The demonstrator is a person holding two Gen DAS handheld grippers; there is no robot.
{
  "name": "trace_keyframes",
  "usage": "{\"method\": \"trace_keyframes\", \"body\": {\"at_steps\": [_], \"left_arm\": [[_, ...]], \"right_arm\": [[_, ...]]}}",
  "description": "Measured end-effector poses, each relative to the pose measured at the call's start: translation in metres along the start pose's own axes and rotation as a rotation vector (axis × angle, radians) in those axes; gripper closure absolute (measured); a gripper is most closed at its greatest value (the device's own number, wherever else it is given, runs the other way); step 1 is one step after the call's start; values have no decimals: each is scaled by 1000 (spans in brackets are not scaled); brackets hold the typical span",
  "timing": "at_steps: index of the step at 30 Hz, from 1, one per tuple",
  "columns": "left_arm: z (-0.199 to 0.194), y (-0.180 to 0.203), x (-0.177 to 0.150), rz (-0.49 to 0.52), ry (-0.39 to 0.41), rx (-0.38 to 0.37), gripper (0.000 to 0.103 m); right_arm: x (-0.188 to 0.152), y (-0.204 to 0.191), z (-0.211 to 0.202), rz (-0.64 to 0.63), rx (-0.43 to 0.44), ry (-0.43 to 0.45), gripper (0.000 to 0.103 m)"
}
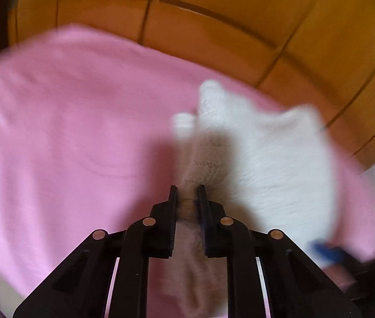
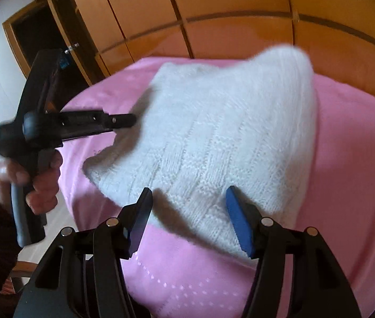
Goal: Fold small clothes
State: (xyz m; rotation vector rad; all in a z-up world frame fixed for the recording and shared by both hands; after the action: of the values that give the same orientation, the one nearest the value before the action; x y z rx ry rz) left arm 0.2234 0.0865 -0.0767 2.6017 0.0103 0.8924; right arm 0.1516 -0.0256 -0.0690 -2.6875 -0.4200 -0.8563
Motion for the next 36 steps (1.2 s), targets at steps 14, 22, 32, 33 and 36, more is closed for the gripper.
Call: {"method": "trace_keyframes", "body": {"at_steps": [14,22,32,33,36], "left_arm": [[-1,18,0,114,56,136,80],[3,12,-1,109,73,135,53],[15,4,-6,120,65,65,53],[16,2,-7,119,64,56,53],[17,0,-8,120,62,33,53]], "right_arm": [[67,50,-47,89,28,98,35],[122,60,-9,35,-76,60,29],[110,80,68,32,-158,-64,17],[112,79,63,41,-142,-49,16],[115,84,36,98,-82,24,6]]}}
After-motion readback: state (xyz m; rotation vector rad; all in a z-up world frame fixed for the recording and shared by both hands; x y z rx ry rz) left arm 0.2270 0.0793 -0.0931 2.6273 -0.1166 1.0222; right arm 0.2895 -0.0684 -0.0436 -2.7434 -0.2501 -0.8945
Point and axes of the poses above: each gripper's, at about its wrist camera, not at the fingertips, and z roughly the way its jaws point, y to its right, x to its top, the point moved 10 cm from there along z, roughly the way its jaws point, and after that the axes turned 12 degrees about -x, right-handed, at the moved point
